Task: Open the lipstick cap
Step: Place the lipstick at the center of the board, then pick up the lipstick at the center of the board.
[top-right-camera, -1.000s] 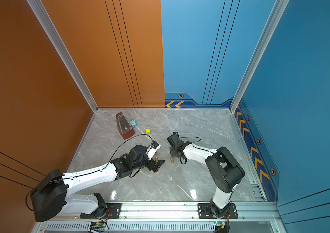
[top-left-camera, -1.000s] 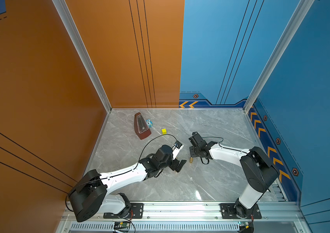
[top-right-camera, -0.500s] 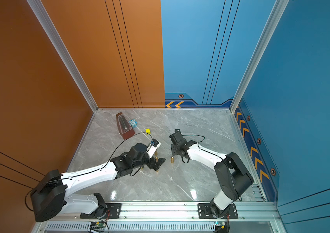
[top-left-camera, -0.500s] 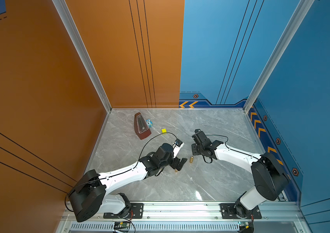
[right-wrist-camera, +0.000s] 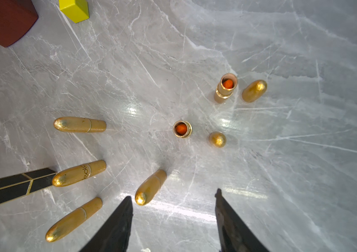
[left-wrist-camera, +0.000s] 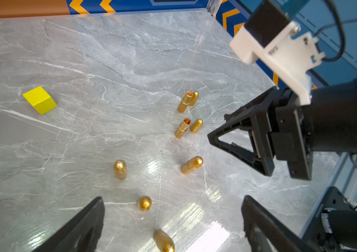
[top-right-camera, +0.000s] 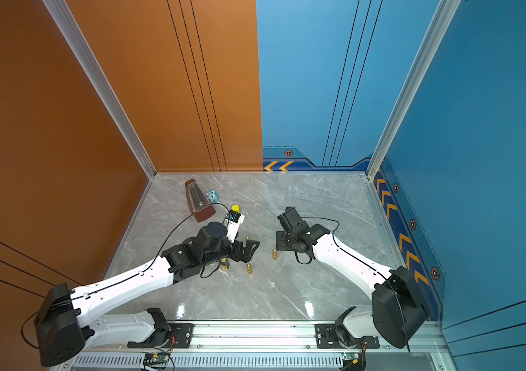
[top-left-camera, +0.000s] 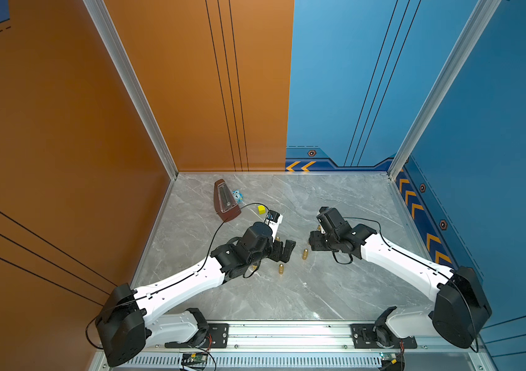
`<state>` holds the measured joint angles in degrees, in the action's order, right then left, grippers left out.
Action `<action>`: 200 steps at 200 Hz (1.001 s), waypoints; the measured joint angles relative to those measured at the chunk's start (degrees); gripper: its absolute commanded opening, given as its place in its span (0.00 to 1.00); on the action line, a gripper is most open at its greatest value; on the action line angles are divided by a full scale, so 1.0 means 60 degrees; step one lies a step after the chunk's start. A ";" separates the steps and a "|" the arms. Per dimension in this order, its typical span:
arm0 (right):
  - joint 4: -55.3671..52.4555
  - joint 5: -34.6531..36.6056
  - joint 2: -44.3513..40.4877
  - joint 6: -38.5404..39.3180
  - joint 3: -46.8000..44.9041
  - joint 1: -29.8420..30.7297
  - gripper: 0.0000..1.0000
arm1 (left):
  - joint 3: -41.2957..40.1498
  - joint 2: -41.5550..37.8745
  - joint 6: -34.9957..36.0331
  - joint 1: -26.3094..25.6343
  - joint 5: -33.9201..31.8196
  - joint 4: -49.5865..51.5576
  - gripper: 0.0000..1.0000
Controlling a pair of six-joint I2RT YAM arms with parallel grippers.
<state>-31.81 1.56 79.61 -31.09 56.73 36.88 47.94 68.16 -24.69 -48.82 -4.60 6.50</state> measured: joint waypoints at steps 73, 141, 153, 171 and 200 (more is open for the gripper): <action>-0.0463 -0.0262 0.1402 -0.0874 0.0605 0.0994 0.66 | 0.0841 -0.0160 -0.1789 -0.0208 -0.0029 0.0306 0.99; -0.0525 -0.0044 0.2656 -0.1060 0.1231 0.0856 0.51 | 0.1166 -0.0160 -0.2215 -0.0357 -0.0204 0.0459 0.99; -0.0532 -0.0044 0.2812 -0.1053 0.1231 0.0812 0.48 | 0.1206 -0.0160 -0.2215 -0.0357 -0.0240 0.0459 0.99; -0.0528 -0.0040 0.2936 -0.1060 0.1231 0.0776 0.45 | 0.1213 -0.0164 -0.2211 -0.0357 -0.0255 0.0463 0.99; -0.0521 -0.0047 0.3031 -0.1053 0.1231 0.0758 0.40 | 0.1217 -0.0164 -0.2215 -0.0357 -0.0280 0.0466 0.99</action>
<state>-34.94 1.28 97.80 -37.41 64.12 41.43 55.24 67.18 -37.98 -50.96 -6.28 9.30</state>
